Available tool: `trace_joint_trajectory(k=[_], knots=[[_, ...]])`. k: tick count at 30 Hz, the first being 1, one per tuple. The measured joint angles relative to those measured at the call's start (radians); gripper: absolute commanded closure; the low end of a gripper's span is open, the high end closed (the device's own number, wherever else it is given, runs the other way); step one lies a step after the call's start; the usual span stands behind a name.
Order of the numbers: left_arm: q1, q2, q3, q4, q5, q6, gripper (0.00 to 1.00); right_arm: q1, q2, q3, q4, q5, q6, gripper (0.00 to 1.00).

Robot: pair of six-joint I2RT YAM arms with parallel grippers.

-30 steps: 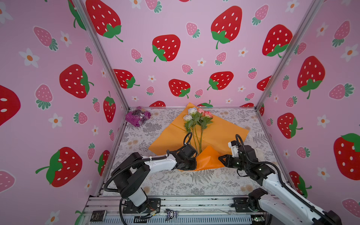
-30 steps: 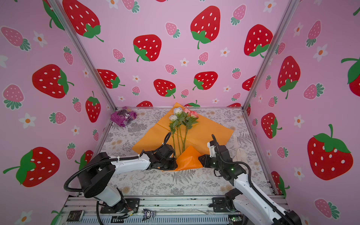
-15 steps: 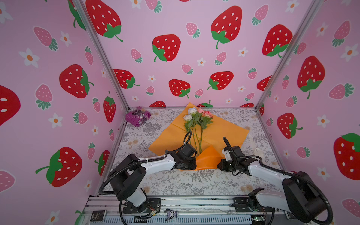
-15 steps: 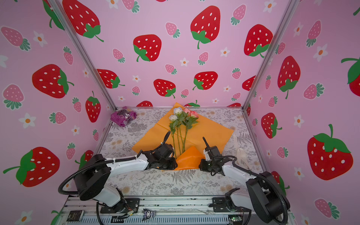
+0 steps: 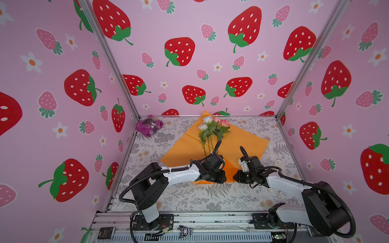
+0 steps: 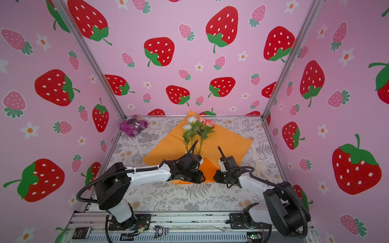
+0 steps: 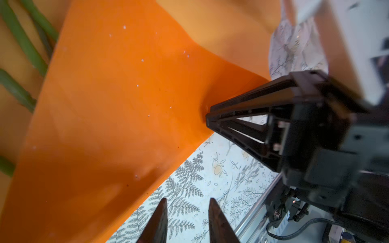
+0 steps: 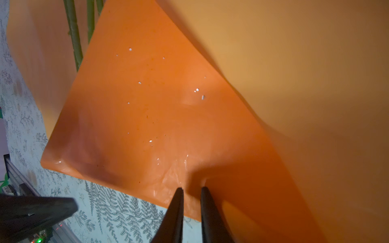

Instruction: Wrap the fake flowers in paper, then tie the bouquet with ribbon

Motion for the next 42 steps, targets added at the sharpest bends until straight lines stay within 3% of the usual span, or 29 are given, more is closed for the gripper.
trace_joint_trajectory(k=[8, 22, 42], knots=[[0.004, 0.045, 0.003, -0.026, -0.010, -0.005, 0.67, 0.000, 0.002, 0.001, -0.002, 0.019, 0.000, 0.83], [0.105, -0.148, -0.255, 0.003, -0.050, -0.058, 0.68, -0.002, 0.035, 0.028, -0.002, 0.058, -0.005, 0.84], [0.216, -0.232, -0.355, 0.035, -0.049, -0.159, 0.71, -0.015, 0.006, 0.055, -0.103, 0.145, -0.029, 0.84]])
